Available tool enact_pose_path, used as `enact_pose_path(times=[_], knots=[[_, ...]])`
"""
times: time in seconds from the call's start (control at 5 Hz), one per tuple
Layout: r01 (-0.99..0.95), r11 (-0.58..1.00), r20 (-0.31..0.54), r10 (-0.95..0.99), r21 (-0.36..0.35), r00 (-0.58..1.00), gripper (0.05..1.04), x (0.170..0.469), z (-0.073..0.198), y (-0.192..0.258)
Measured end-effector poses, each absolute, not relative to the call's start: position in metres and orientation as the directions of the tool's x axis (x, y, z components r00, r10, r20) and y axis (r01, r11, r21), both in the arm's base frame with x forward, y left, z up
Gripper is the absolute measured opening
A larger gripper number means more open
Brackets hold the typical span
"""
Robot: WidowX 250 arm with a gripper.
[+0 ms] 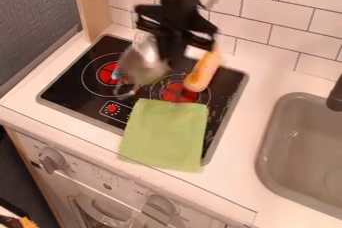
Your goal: Move silver pot on top of the piece of cloth to the left side of the burner
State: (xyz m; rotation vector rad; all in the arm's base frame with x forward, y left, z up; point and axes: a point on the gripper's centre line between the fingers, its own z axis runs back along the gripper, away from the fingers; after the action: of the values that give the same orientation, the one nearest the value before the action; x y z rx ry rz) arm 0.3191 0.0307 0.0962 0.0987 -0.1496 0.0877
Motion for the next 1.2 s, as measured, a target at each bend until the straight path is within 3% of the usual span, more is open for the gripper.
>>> enact_pose_path(times=[0.2,0.4,1.0,1.2], knots=[[-0.205,0.969,0.083,0.194,0.139,0.977,0.07,0.317,0.075,0.076],[-0.274,0.951,0.041,0.271,0.14,0.962,0.07,0.306,0.062,0.114],[-0.338,0.929,-0.009,0.343,0.148,0.939,0.094,0.291,0.05,0.148],[-0.322,0.936,-0.015,0.328,0.143,0.945,0.267,0.292,0.049,0.146]])
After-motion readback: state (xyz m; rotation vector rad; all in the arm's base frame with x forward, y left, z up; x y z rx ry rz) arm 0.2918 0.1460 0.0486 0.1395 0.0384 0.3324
